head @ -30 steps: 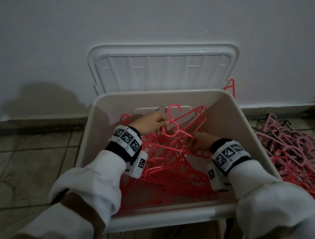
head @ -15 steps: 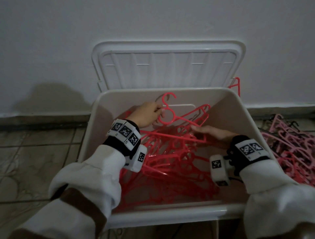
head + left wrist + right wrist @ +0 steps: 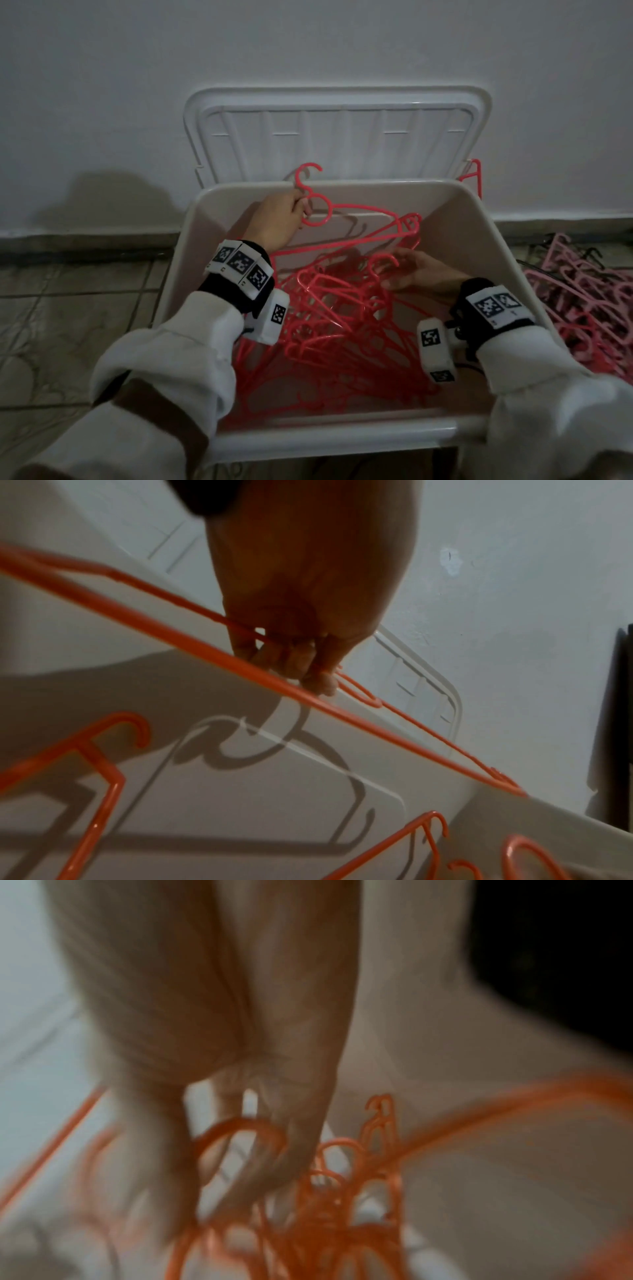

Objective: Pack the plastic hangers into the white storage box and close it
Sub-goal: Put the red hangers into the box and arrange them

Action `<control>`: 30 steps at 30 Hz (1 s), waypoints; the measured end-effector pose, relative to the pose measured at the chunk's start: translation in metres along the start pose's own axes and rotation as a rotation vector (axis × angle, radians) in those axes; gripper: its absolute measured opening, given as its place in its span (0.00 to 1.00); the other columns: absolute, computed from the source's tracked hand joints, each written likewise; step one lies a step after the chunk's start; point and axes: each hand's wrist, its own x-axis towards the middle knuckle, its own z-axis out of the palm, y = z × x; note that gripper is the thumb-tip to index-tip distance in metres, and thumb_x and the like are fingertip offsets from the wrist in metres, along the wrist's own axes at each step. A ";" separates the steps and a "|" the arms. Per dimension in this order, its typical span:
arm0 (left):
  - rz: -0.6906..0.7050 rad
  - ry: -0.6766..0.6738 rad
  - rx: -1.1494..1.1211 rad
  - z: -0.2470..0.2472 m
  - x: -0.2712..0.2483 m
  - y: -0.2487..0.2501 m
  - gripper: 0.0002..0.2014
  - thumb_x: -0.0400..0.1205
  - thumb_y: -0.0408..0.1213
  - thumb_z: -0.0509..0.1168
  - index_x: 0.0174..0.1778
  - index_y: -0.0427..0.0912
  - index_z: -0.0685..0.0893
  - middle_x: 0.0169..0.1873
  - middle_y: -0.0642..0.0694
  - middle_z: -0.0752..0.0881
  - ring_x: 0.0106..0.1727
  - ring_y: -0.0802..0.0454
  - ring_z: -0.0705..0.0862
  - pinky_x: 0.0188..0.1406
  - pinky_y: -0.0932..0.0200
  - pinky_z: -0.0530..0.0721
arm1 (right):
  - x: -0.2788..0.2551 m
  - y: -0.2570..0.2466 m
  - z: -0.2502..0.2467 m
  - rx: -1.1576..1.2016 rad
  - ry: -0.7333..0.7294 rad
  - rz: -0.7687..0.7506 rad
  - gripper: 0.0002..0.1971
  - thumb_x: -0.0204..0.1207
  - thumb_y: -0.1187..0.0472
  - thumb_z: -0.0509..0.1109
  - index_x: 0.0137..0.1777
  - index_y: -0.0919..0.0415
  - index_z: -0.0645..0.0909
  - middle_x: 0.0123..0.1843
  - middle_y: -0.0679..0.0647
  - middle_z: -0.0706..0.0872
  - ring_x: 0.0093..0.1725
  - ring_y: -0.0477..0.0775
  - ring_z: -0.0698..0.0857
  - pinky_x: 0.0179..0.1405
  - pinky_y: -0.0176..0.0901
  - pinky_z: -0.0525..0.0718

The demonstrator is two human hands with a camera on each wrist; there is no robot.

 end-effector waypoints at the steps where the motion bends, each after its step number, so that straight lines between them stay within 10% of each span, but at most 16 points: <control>1: -0.002 0.022 0.000 -0.001 0.001 0.001 0.12 0.87 0.33 0.53 0.43 0.41 0.81 0.33 0.49 0.82 0.35 0.49 0.85 0.43 0.61 0.80 | 0.004 0.004 -0.001 -0.056 0.016 0.011 0.16 0.70 0.80 0.70 0.53 0.63 0.81 0.40 0.51 0.86 0.38 0.47 0.84 0.45 0.42 0.83; 6: 0.029 0.071 -0.024 -0.001 0.001 0.003 0.12 0.86 0.31 0.53 0.43 0.41 0.80 0.29 0.57 0.79 0.32 0.52 0.82 0.42 0.61 0.79 | 0.007 0.004 -0.007 -0.237 0.243 -0.118 0.02 0.70 0.70 0.75 0.42 0.66 0.85 0.28 0.53 0.87 0.28 0.43 0.84 0.32 0.36 0.85; 15: 0.040 0.122 -0.004 -0.002 0.001 0.004 0.12 0.86 0.33 0.53 0.46 0.38 0.82 0.38 0.49 0.83 0.31 0.55 0.82 0.42 0.60 0.80 | 0.006 -0.009 -0.001 -0.369 0.348 -0.188 0.14 0.69 0.54 0.77 0.25 0.55 0.82 0.22 0.48 0.82 0.21 0.38 0.77 0.27 0.28 0.75; 23: 0.026 0.138 0.034 -0.004 0.001 0.006 0.11 0.86 0.34 0.54 0.42 0.44 0.79 0.32 0.52 0.81 0.29 0.64 0.80 0.29 0.78 0.72 | 0.004 -0.012 -0.001 -0.534 0.168 -0.008 0.19 0.79 0.50 0.65 0.30 0.61 0.77 0.25 0.49 0.76 0.25 0.42 0.74 0.32 0.32 0.72; 30: 0.029 0.135 0.057 -0.003 -0.001 0.009 0.11 0.87 0.36 0.53 0.42 0.45 0.80 0.31 0.56 0.79 0.29 0.66 0.78 0.35 0.68 0.71 | 0.000 -0.016 -0.001 -0.317 0.044 0.052 0.13 0.79 0.57 0.66 0.41 0.69 0.81 0.34 0.59 0.85 0.27 0.47 0.82 0.30 0.35 0.81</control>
